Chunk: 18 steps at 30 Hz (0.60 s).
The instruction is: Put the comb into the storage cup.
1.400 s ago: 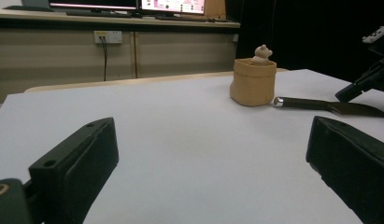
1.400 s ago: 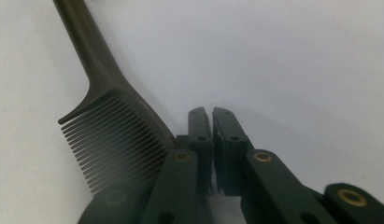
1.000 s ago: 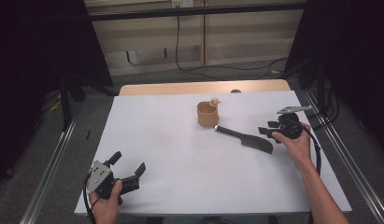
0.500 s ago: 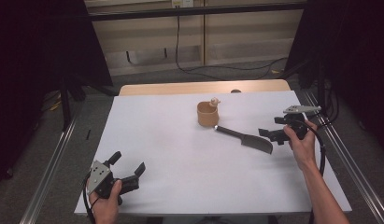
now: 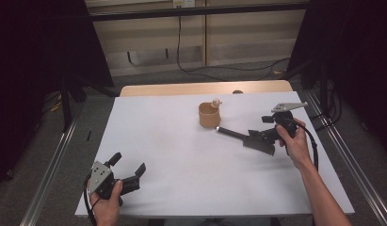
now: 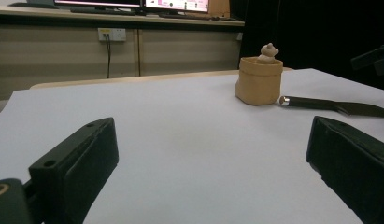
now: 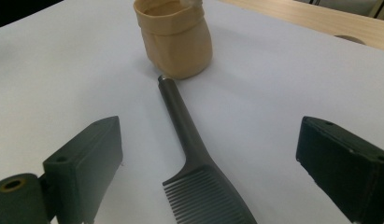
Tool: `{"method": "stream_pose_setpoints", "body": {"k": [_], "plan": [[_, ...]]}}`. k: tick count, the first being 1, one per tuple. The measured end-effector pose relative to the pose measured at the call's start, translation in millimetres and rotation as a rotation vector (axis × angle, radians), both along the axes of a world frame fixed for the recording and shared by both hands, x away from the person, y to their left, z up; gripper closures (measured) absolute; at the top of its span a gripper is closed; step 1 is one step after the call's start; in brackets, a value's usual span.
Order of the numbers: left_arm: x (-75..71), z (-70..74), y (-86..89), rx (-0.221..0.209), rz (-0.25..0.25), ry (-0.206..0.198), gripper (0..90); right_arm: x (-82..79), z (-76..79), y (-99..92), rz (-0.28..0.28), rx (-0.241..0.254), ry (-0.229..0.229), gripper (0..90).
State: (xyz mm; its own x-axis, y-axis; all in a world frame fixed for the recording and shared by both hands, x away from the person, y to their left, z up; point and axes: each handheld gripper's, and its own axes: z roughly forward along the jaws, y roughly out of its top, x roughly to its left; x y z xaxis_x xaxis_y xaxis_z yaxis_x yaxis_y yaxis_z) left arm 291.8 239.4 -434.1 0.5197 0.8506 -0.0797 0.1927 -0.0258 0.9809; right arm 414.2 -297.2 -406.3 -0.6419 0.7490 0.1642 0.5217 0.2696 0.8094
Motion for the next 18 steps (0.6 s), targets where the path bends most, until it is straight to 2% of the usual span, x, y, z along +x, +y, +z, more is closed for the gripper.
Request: {"method": "stream_pose_setpoints", "body": {"k": [4, 8, 10, 12, 15, 18], "plan": [[2.5, -1.2, 1.4, -0.001, 0.011, 0.007, 2.5, 8.5, 4.9, 3.7, 0.030, 0.009, 0.030, 6.9], [4.2, -1.6, 3.2, -0.010, 0.007, 0.001, 2.5, 15.8, 8.8, 6.6, 0.027, 0.009, 0.039, 6.3], [5.4, -1.5, 2.8, -0.013, 0.006, -0.006, 2.2, 19.6, 7.1, 7.1, 0.035, -0.014, 0.065, 7.1], [5.9, -1.1, 1.8, -0.010, 0.006, -0.006, 2.2, 25.7, 3.1, 8.0, 0.046, -0.005, 0.100, 4.9], [6.1, 0.0, -0.9, -0.008, -0.002, -0.006, 2.2, 29.1, 1.4, 10.6, 0.032, -0.021, 0.090, 2.6], [7.5, -0.6, -2.4, -0.002, -0.004, -0.003, 2.2, 35.2, -1.9, 16.4, 0.055, -0.026, 0.128, 4.4]]}}
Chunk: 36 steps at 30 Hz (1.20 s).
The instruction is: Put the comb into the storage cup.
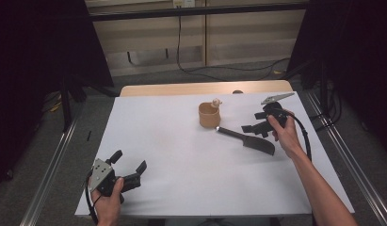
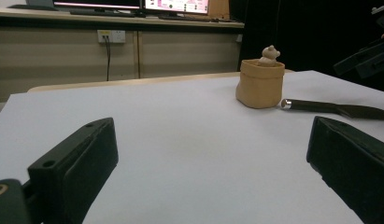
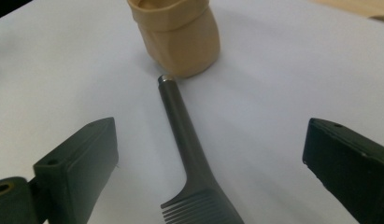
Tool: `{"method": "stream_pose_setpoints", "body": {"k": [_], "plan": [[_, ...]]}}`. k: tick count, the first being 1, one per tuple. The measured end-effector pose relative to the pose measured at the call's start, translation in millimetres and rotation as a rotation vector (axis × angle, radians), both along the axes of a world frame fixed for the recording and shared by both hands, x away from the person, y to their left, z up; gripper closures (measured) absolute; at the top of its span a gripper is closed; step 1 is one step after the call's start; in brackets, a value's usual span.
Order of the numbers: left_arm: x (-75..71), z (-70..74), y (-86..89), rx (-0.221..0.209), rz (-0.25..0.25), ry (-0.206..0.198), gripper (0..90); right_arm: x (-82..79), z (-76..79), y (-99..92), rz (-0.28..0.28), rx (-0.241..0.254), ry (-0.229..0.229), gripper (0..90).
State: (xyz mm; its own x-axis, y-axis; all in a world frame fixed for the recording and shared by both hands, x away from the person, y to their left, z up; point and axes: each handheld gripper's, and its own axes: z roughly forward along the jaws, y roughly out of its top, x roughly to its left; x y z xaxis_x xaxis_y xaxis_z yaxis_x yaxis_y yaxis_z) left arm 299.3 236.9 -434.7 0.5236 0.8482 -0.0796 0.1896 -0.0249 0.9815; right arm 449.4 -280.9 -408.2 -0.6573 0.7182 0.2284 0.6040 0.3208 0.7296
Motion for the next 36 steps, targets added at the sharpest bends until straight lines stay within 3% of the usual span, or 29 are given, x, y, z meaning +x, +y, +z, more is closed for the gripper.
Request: {"method": "stream_pose_setpoints", "body": {"k": [7, 20, 23, 27, 29, 36], "plan": [[0.3, -0.8, -2.0, 0.001, -0.011, 0.003, 2.2, 5.9, -4.2, 18.1, 0.061, -0.057, 0.012, 3.9], [-6.6, 1.5, -3.2, 0.025, -0.038, -0.013, 2.2, 12.7, -11.5, 31.5, 0.135, -0.187, 0.104, 9.8], [-6.4, 1.1, -3.2, 0.023, -0.036, -0.012, 2.2, 18.1, -13.3, 36.7, 0.153, -0.205, 0.133, 16.0], [-6.3, 0.7, -2.5, 0.024, -0.037, -0.007, 2.2, 24.0, -15.7, 43.2, 0.175, -0.266, 0.166, 25.1], [-7.3, 0.8, -2.9, 0.002, -0.040, 0.001, 2.2, 25.2, -16.5, 46.1, 0.197, -0.290, 0.185, 32.5], [-6.4, 0.2, -1.8, 0.015, -0.031, 0.002, 2.2, 30.0, -14.8, 52.6, 0.248, -0.361, 0.202, 44.4]]}}
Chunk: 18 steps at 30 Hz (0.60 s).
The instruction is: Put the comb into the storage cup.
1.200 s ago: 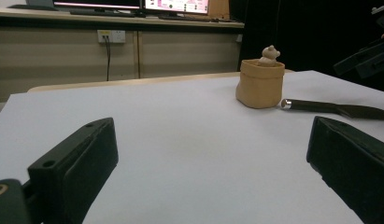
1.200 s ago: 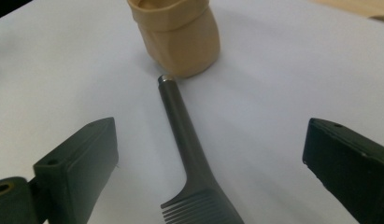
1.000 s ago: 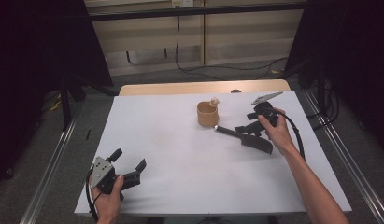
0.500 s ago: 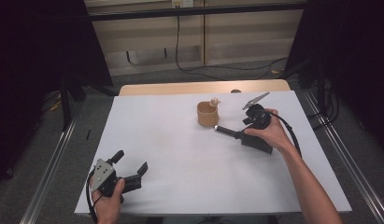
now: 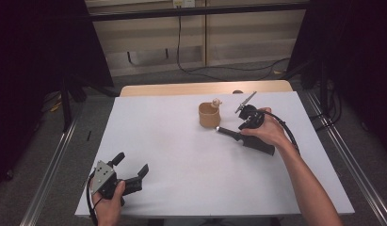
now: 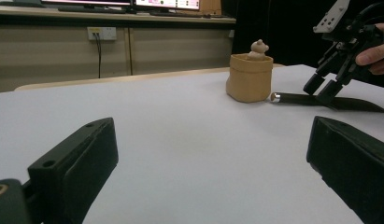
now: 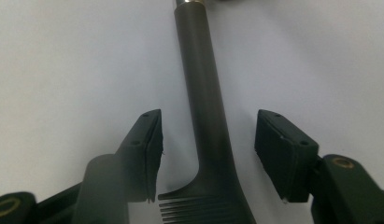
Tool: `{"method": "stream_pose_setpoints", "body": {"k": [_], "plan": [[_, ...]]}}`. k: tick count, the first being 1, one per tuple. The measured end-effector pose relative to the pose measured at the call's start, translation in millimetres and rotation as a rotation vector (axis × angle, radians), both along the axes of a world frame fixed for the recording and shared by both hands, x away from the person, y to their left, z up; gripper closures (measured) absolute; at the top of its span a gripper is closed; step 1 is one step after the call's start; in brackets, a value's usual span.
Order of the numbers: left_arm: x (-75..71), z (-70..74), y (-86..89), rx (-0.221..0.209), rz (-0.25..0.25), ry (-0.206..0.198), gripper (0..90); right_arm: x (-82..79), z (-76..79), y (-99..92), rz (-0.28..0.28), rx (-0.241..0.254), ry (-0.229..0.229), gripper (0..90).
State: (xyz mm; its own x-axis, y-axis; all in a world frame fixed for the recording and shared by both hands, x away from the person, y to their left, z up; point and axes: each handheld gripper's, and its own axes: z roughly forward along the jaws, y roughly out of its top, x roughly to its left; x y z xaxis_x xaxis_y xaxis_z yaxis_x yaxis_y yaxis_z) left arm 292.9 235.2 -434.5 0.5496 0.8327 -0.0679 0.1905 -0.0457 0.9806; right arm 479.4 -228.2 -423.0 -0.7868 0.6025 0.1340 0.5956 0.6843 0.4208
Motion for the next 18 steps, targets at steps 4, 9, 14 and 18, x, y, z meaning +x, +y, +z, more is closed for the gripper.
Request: {"method": "stream_pose_setpoints", "body": {"k": [4, 9, 14, 18], "plan": [[0.1, -0.6, -1.0, 0.000, 0.001, 0.003, 2.2, 1.1, 0.7, 1.7, 0.018, -0.037, 0.016, 49.9], [0.5, -0.7, -0.6, 0.013, 0.007, 0.006, 2.3, 0.6, 1.2, 3.0, 0.031, -0.075, 0.022, 60.4], [0.6, -0.5, -0.6, 0.016, 0.006, 0.005, 2.3, 1.4, -0.2, 7.2, 0.044, -0.111, 0.030, 64.6], [0.4, -0.4, -0.1, 0.011, 0.009, 0.004, 2.3, 1.6, -1.7, 9.0, 0.046, -0.132, 0.027, 67.1]]}}
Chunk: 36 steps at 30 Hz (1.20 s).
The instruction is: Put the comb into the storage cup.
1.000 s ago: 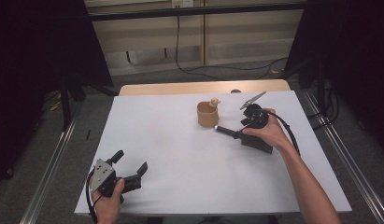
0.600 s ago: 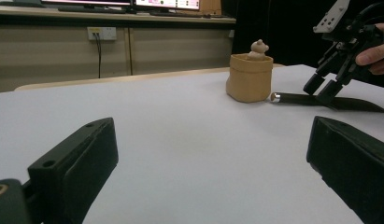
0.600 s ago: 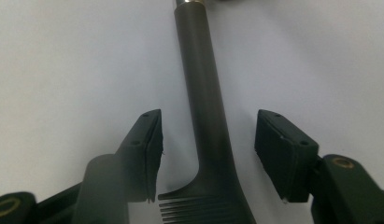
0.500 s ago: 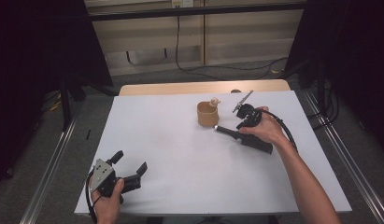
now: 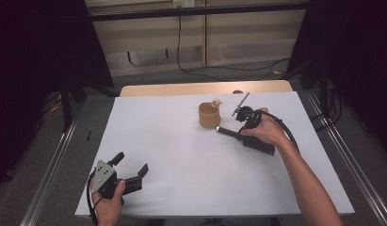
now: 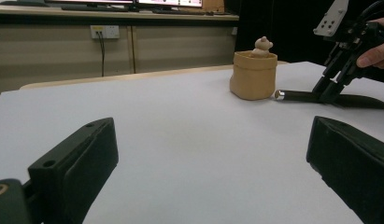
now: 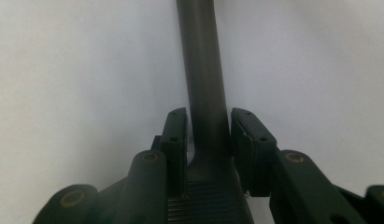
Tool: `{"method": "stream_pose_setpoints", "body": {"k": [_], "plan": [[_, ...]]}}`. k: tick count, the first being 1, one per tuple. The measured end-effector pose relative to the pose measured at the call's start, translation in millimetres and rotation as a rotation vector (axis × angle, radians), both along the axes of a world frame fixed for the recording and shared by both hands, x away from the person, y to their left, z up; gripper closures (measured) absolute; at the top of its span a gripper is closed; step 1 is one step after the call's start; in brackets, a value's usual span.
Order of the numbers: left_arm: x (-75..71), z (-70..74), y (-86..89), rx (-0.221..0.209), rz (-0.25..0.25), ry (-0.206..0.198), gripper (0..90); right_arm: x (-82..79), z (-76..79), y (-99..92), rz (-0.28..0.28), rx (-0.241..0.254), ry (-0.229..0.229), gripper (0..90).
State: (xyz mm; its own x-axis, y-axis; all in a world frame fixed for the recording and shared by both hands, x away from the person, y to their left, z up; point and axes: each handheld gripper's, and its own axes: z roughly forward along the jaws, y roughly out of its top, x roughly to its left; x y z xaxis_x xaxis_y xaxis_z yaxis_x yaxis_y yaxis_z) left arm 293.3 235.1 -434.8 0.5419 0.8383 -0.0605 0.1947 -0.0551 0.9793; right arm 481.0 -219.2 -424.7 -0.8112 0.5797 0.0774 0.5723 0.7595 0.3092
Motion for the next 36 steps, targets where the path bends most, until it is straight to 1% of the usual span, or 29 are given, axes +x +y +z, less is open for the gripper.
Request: {"method": "stream_pose_setpoints", "body": {"k": [5, 6, 8, 12, 15, 26, 29, 36], "plan": [[0.1, 0.2, 0.4, 0.005, 0.005, 0.005, 2.3, -1.8, -1.6, 2.9, 0.001, -0.027, -0.015, 68.3], [0.2, 0.2, 0.2, 0.006, 0.004, 0.006, 2.3, -1.8, -1.8, 3.3, 0.007, -0.030, -0.019, 68.5], [0.1, 0.2, -0.3, 0.009, 0.001, 0.006, 2.3, -2.1, -1.8, 3.8, 0.002, -0.033, -0.018, 69.0], [0.0, 0.3, -1.0, 0.013, -0.003, 0.001, 2.3, -2.4, -2.2, 3.7, 0.005, -0.032, -0.022, 70.1], [0.2, 0.0, -0.6, 0.013, -0.002, 0.005, 2.3, -2.1, -2.0, 3.2, 0.002, -0.029, -0.017, 71.8], [0.2, 0.1, -0.1, 0.012, 0.000, 0.005, 2.3, -1.4, -1.9, 2.1, 0.037, -0.024, -0.025, 73.0], [0.4, 0.0, 0.7, 0.007, 0.003, 0.004, 2.3, -1.3, -2.2, -0.8, 0.027, -0.003, -0.019, 73.0], [-0.1, 0.5, 0.7, 0.007, 0.002, 0.002, 2.3, -3.1, -0.4, -2.7, 0.010, 0.004, -0.011, 73.0]]}}
